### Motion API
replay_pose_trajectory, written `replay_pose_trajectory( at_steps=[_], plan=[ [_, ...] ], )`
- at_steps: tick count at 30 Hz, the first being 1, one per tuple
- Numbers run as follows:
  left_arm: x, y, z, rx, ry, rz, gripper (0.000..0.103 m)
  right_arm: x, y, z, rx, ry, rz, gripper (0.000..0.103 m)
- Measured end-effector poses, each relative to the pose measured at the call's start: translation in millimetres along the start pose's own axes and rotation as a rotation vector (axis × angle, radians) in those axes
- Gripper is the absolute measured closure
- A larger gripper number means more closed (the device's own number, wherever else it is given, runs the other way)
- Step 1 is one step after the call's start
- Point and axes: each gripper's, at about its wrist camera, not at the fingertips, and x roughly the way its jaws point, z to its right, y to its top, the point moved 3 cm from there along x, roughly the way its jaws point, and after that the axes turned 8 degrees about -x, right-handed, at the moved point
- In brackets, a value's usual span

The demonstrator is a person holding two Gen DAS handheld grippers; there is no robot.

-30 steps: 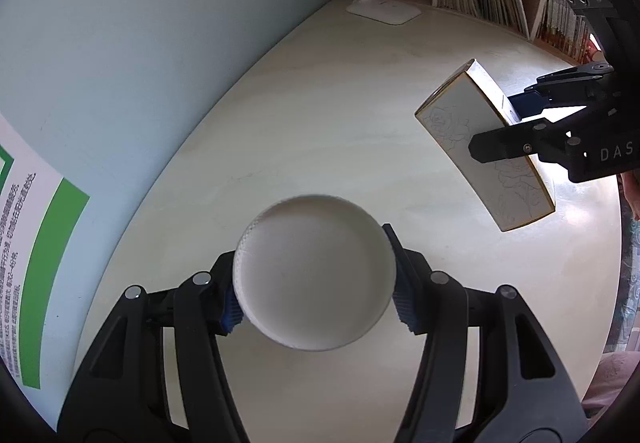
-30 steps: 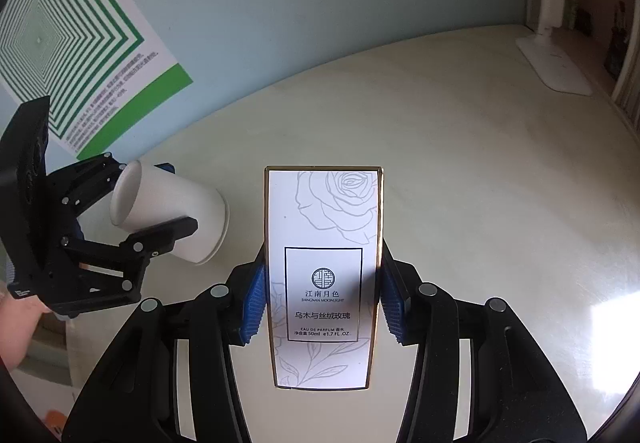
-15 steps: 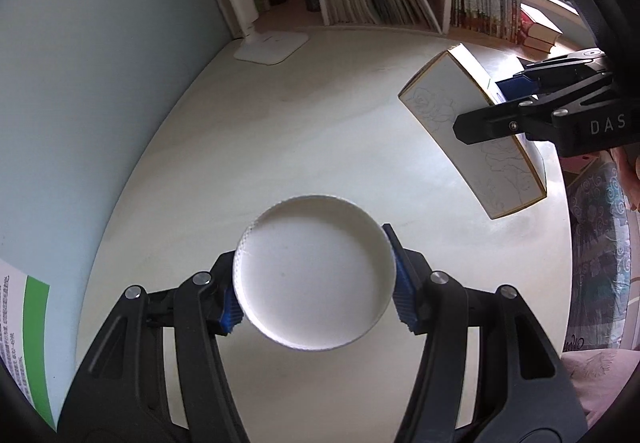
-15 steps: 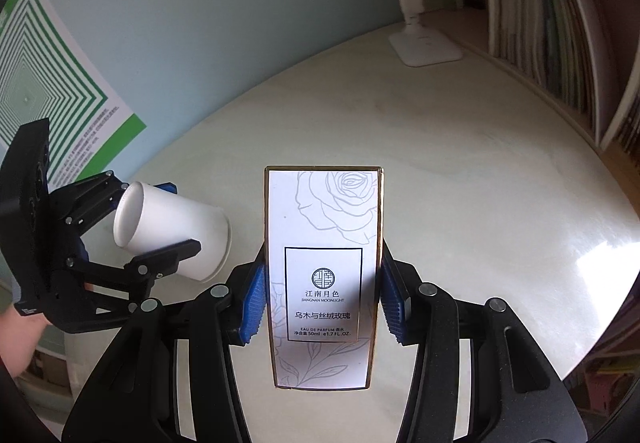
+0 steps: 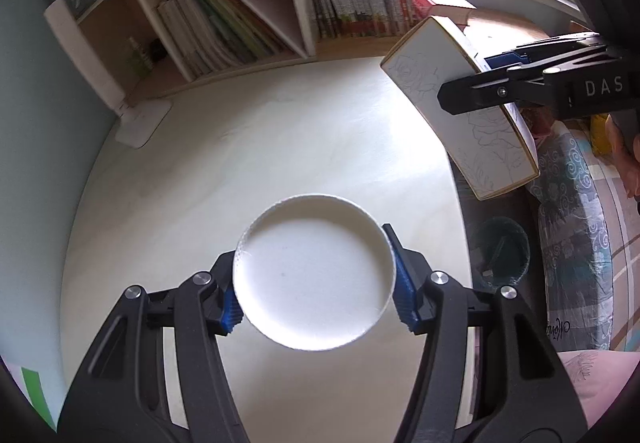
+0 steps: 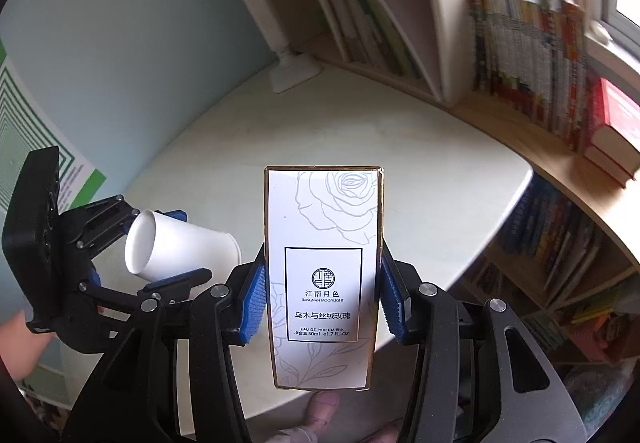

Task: Collect trash
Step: 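Carry the paper cup and perfume box over the trash bin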

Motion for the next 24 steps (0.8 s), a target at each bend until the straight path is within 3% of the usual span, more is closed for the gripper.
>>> replay_pose_trajectory(
  at_steps=[10,18,24],
  plan=[
    [32,41,152,0.206,-0.158,-0.014,0.047,-86,-104,116,0.225,-0.139,0.037,0.054],
    [56,28,256,0.341,-0.268,-0.074,0.047,-130,-202,182,0.413,-0.206,0.032,0.054],
    [85,12,322,0.399,-0.325,-0.151,0.047,-140,-274,217,0.533,-0.219,0.008,0.054]
  ],
)
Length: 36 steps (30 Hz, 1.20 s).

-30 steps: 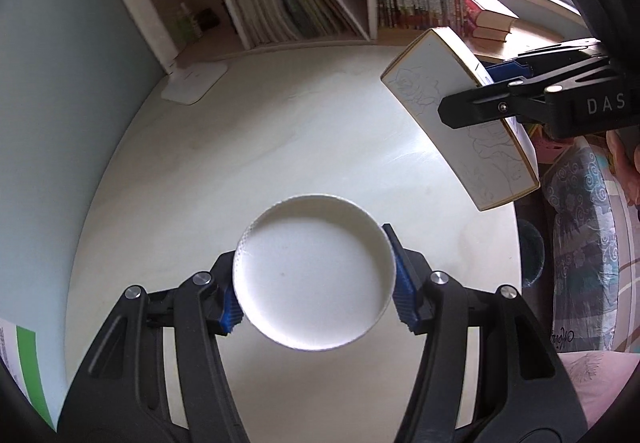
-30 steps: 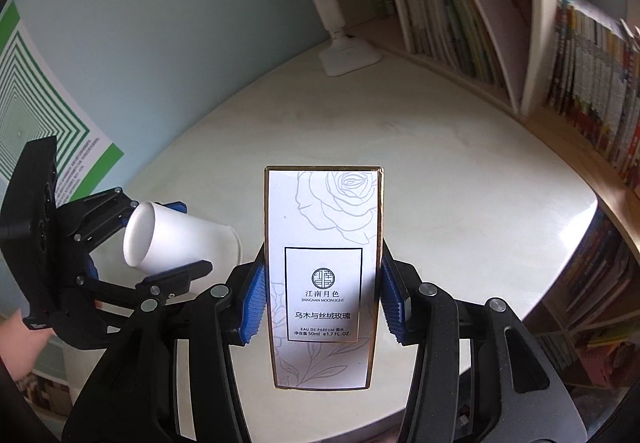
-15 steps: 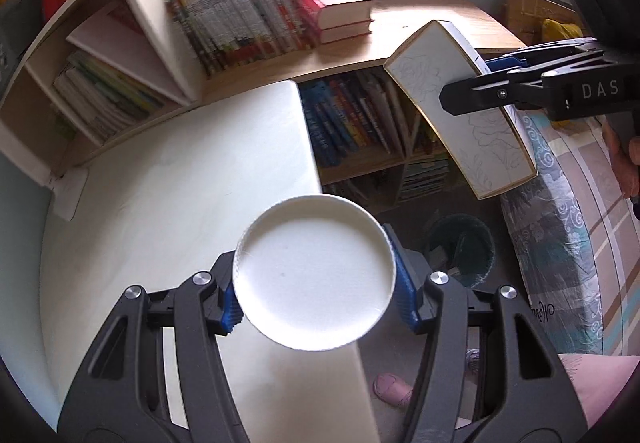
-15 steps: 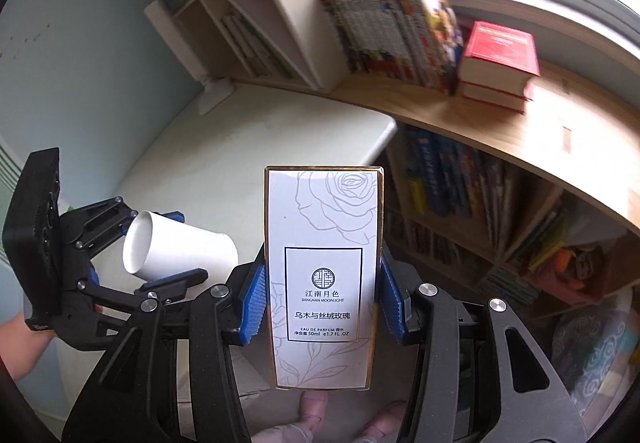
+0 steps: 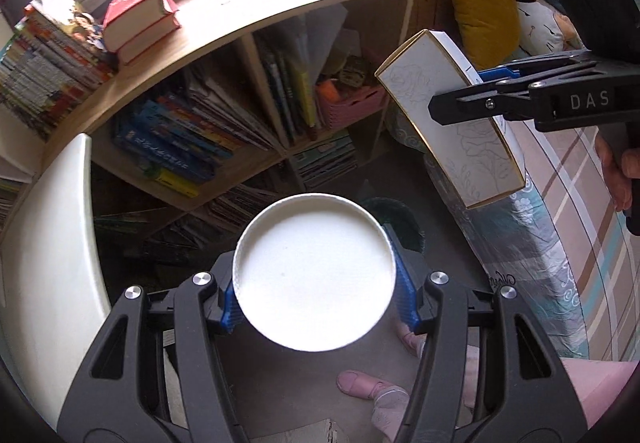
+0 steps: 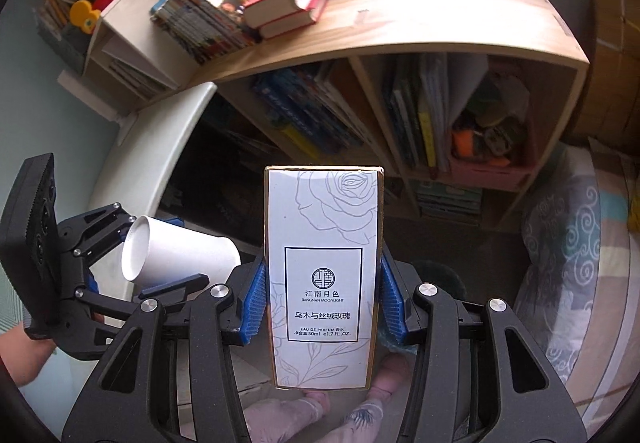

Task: Collect trash
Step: 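Carry the paper cup and perfume box over the trash bin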

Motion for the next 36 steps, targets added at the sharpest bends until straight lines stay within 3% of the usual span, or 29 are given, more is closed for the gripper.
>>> replay_pose_trajectory(
  at_steps=[13,30,33,34,36],
  plan=[
    [112,-3,67,0.057,-0.061,-0.182,0.047,57,-88,95,0.212,0.026,-0.077,0.054],
    [224,-30,81,0.063,-0.092,-0.339,0.047,151,-138,150,0.335,0.037,-0.171,0.053],
    [237,-36,85,0.075,-0.090,-0.363,0.042,166,-143,153,0.350,0.045,-0.203,0.046],
    [241,-38,87,0.082,-0.093,-0.380,0.032,169,-145,155,0.366,0.047,-0.207,0.036],
    [249,-45,91,0.113,-0.058,-0.406,0.017,173,-148,163,0.407,0.050,-0.208,0.036]
  ],
)
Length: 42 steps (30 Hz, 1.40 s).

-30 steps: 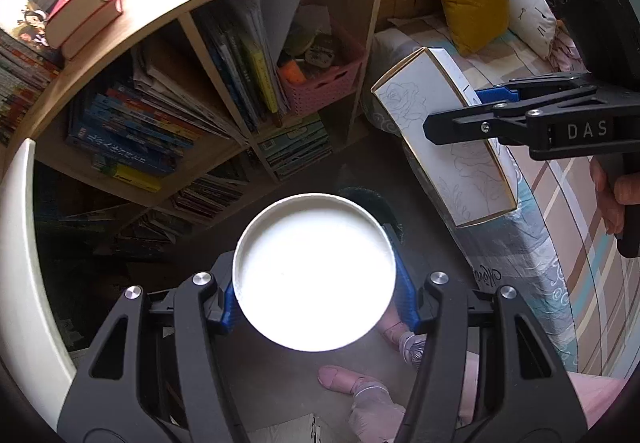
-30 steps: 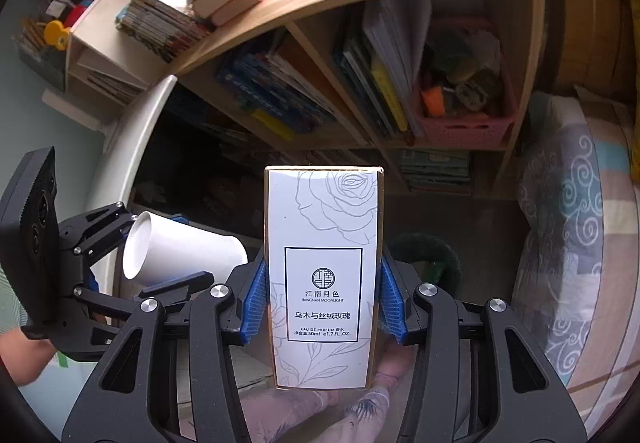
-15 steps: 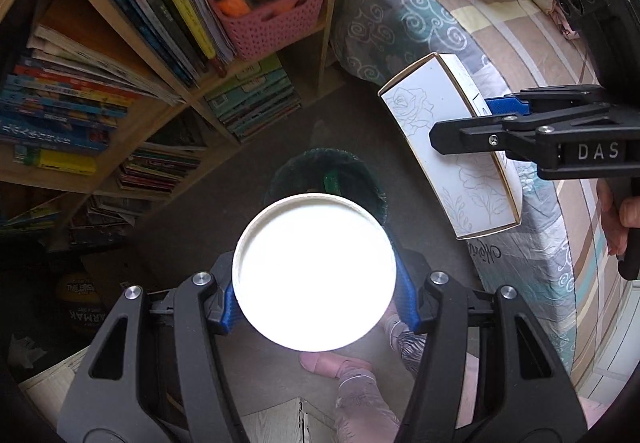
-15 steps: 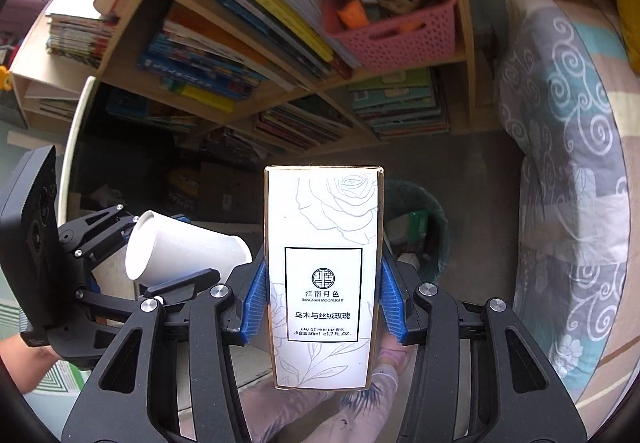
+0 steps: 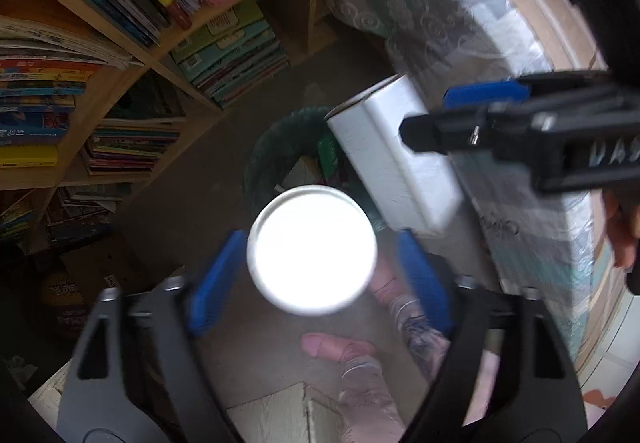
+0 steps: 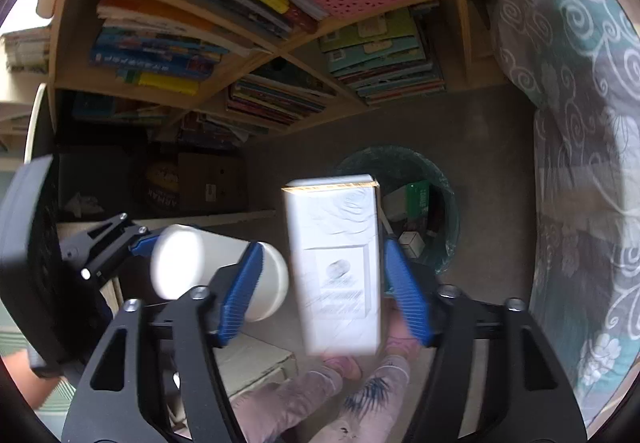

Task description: Collect trash

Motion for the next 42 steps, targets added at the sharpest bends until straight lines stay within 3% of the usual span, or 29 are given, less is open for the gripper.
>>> replay_pose_trajectory(
  at_steps=[14,16,26,30,36,39,42],
  plan=[
    [-14,-9,-6,-0.057,0.010,0.024,0.017,-22,-7,10,0.005,0.015,0.005,0.033],
    [-21,-10,-7,-0.068,0.009,0.035,0.017,-28,-9,5,-0.007,0.014,0.010,0.028],
    [-95,-27,-24,-0.170,0.027,0.155,0.010,-68,-10,-39,-0.055,0.012,0.041,0.019],
    [-139,-49,-44,-0.267,0.034,0.228,0.007,-88,-5,-72,-0.092,0.038,0.067,0.015],
    [-203,-99,-84,-0.462,0.060,0.313,0.007,-104,5,-156,-0.236,0.066,0.070,0.014],
    [-236,-132,-107,-0.578,0.088,0.370,0.007,-112,8,-208,-0.355,0.006,0.077,0.014],
    [-260,-160,-127,-0.667,0.126,0.417,0.007,-128,7,-270,-0.537,-0.014,0.142,0.013]
  ],
)
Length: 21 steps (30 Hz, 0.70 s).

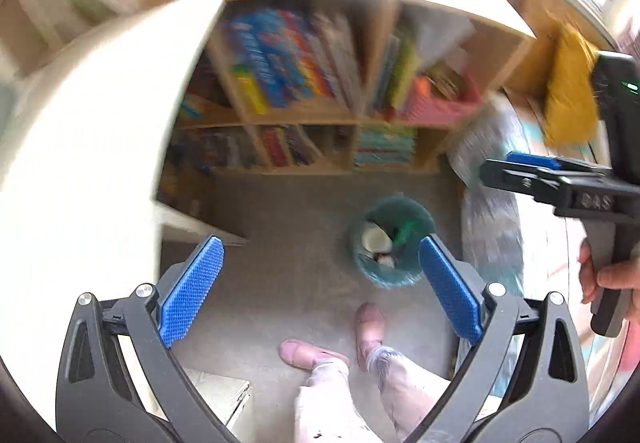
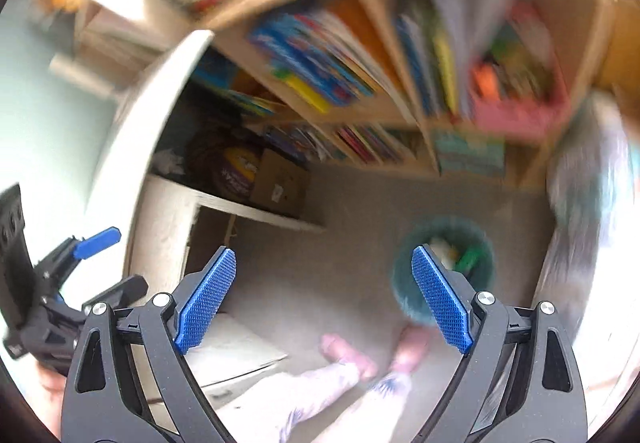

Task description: Collect trash

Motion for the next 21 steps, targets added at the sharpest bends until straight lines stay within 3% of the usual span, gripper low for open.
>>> replay_pose_trajectory(
  at_steps=[4,11,16,21],
  plan=[
    [-32,-1,-47,-0.115,0.055,0.062,0.007,-6,38,-71,-0.210,0.036,0.032,0.012],
    [-87,-21,-136,-0.303,0.158,0.162,0.007,12,74,-171,-0.394,0.129,0.018,0.012],
    [-112,-50,-200,-0.459,0.243,0.192,0.007,30,84,-246,-0.540,0.194,-0.008,0.012],
    [-138,-98,-255,-0.677,0.304,0.237,0.007,43,77,-323,-0.712,0.263,-0.033,0.012]
  ],
)
